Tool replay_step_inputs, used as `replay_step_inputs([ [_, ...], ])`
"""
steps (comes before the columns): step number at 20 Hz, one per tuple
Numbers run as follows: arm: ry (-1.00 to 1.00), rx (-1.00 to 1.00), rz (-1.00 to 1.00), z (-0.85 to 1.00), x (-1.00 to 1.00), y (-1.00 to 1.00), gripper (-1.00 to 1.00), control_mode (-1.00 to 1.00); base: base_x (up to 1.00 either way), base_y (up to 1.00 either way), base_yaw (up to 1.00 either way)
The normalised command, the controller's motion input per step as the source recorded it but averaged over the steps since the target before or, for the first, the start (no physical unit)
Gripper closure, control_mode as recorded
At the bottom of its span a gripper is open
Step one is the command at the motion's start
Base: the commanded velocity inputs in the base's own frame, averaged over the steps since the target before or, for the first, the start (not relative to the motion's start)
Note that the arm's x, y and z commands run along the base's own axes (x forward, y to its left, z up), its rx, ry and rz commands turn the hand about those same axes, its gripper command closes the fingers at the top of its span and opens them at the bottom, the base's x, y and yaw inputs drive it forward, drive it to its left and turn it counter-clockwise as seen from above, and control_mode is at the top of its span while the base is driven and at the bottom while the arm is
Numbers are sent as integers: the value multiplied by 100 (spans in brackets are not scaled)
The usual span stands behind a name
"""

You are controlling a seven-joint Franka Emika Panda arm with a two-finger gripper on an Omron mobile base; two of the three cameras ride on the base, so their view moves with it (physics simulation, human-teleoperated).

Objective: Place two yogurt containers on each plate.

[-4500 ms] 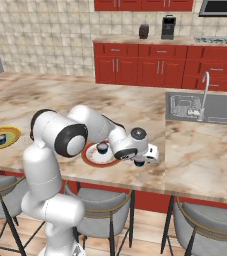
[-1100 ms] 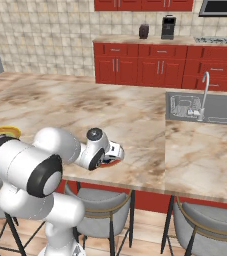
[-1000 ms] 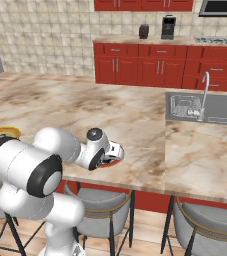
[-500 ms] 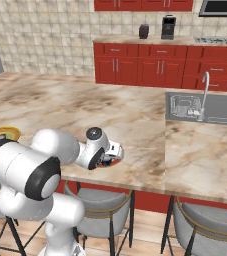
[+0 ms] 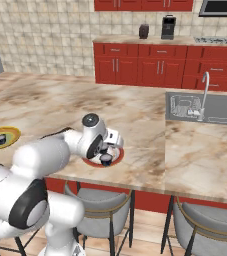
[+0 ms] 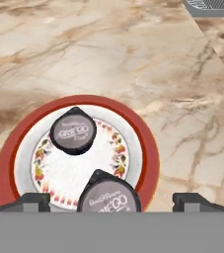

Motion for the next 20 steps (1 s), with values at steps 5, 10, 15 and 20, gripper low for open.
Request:
replay_step_inputs([
  [5, 5, 0, -5, 85, -53, 0, -100, -100, 0, 0, 0],
  [10, 2, 0, -8, 71, -85, -1, -100, -100, 0, 0, 0],
  [15, 0, 0, -4, 68, -88, 14, -100, -100, 0, 0, 0],
  [20, 0, 1, 0, 56, -45, 48, -100, -100, 0, 0, 0],
])
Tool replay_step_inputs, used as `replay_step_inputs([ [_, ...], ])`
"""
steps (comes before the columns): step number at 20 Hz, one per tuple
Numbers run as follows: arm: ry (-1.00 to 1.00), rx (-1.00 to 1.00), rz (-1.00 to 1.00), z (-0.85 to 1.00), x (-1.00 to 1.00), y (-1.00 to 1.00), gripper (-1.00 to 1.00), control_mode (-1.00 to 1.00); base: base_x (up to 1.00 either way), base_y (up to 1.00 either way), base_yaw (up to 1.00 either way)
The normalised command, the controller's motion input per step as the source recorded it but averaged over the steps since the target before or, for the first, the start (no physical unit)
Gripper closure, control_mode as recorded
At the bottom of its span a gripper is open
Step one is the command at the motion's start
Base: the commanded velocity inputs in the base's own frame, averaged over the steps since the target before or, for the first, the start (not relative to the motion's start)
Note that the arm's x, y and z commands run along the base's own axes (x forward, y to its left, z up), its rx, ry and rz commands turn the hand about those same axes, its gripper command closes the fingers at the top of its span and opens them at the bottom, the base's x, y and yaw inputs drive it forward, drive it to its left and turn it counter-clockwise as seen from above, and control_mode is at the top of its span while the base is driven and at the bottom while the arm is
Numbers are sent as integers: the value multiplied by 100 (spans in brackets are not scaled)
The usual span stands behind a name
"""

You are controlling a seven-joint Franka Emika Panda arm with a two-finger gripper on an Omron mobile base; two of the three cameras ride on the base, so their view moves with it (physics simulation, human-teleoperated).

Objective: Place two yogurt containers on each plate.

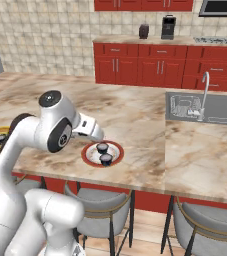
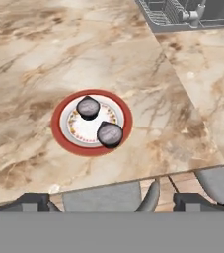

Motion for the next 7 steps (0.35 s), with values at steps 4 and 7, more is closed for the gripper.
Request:
replay_step_inputs([
  [4, 0, 3, 1, 52, -34, 33, -100, -100, 0, 0, 0],
  [7, 0, 0, 0, 44, -42, 22, -100, -100, 0, 0, 0],
])
